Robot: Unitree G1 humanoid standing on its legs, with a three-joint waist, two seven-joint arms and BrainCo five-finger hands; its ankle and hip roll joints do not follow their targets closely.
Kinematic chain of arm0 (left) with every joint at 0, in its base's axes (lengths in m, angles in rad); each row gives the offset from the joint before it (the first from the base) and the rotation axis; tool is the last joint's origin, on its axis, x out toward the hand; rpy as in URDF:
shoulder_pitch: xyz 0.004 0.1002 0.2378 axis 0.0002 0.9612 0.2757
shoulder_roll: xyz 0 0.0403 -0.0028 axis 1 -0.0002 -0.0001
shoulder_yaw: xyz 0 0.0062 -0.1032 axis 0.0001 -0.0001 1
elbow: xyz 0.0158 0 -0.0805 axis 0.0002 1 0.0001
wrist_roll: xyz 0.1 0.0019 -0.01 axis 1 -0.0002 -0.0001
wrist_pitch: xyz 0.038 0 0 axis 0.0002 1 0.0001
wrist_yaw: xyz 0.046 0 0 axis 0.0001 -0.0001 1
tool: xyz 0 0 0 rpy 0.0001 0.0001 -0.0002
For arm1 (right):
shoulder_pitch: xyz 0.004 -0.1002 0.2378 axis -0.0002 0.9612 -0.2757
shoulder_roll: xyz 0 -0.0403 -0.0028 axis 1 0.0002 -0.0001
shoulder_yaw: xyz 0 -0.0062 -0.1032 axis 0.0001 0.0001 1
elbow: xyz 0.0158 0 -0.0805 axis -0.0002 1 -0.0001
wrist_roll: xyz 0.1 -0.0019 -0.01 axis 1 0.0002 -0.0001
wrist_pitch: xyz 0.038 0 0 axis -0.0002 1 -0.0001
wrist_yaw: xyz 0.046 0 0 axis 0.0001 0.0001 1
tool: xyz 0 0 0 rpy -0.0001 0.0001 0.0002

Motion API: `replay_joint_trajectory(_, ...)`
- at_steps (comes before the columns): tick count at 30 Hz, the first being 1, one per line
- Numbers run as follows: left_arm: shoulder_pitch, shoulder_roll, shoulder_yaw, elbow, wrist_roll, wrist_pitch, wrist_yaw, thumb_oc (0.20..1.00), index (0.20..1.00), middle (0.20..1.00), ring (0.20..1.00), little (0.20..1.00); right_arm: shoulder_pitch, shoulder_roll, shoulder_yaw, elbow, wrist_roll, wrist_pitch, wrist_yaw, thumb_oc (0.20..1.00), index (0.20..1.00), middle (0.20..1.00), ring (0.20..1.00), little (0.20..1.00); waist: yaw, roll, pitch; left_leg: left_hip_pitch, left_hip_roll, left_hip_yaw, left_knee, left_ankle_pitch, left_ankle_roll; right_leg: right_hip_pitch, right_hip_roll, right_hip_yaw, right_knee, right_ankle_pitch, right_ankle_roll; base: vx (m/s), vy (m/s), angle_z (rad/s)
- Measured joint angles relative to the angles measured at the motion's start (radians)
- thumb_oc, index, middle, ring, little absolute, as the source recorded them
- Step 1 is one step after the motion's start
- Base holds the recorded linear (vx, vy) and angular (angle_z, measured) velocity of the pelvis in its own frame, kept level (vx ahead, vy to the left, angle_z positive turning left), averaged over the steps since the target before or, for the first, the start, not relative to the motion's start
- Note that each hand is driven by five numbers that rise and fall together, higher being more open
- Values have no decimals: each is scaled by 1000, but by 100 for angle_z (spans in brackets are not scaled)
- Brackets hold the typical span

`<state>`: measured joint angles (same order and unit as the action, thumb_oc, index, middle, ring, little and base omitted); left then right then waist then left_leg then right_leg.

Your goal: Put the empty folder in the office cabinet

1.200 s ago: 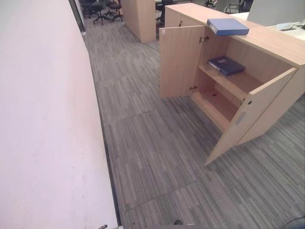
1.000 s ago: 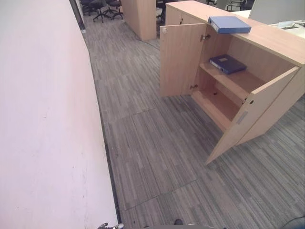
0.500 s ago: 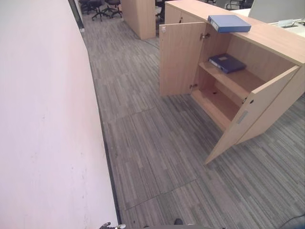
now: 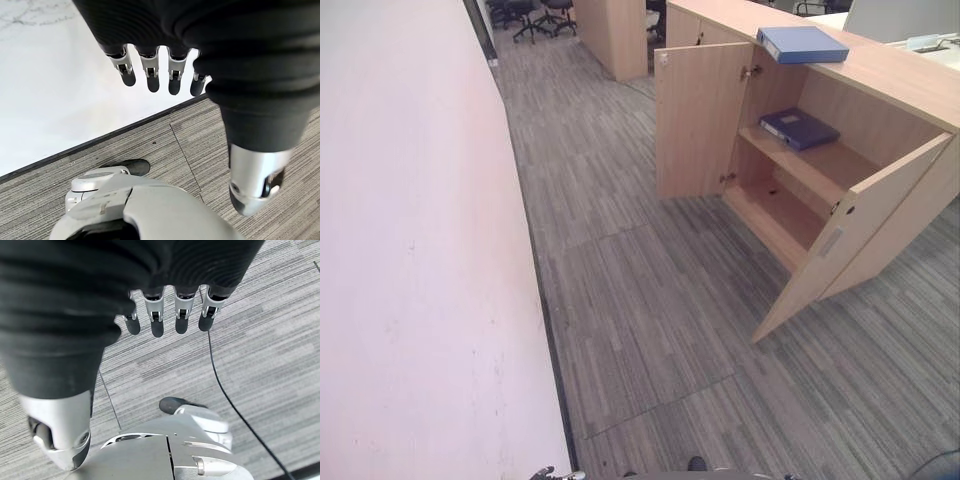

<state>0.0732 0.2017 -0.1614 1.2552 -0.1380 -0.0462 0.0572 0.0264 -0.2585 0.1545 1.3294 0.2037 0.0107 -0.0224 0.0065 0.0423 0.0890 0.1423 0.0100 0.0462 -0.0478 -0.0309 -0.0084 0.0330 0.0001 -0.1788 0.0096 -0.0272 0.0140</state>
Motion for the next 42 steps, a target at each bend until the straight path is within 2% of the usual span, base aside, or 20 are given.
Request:
replay_joint_trajectory(12,0,-2,-3,11,5,3,-6,1000,1000,1000,1000,1000,1,1,1,0,0,0,-3,1000,1000,1000,1000,1000,-1,0,-6,6,0,3,-2,0,0,1,0,2,8,-1,-1,0,0,0)
replay_joint_trajectory(17,1,-2,-3,22,5,3,-6,1000,1000,1000,1000,1000,6,1,1,0,0,0,-10,1000,1000,1000,1000,1000,-1,-3,-31,6,0,3,-2,0,0,1,0,1,8,-1,-1,0,0,0)
replay_joint_trajectory(27,-3,-1,-3,37,5,3,-5,1000,1000,1000,1000,1000,-4,-6,34,1,-30,2,-13,1000,1000,1000,1000,1000,1,-1,-30,-27,1,4,-1,0,0,-45,-2,2,40,-7,-9,17,-19,0)
replay_joint_trajectory(36,-7,-1,-3,37,-6,4,-6,1000,1000,1000,1000,1000,-20,-18,42,0,-37,3,-11,1000,1000,1000,1000,1000,-1,18,-3,-32,7,-17,2,6,-9,-32,2,-20,30,-9,-13,57,-44,7)
replay_joint_trajectory(41,-34,1,-2,37,-34,3,-2,1000,1000,1000,1000,1000,-35,-18,46,1,-37,3,-10,1000,1000,1000,1000,1000,4,13,13,-55,14,-41,8,12,-23,-31,9,-41,23,-15,-22,-8,-113,19)
replay_joint_trajectory(42,-74,8,8,39,-80,2,1,1000,1000,1000,1000,1000,-63,-9,51,10,-37,3,-4,1000,1000,1000,1000,1000,6,-20,51,-130,-3,-47,130,15,-52,-58,-9,-56,57,-34,-33,-58,-138,52)
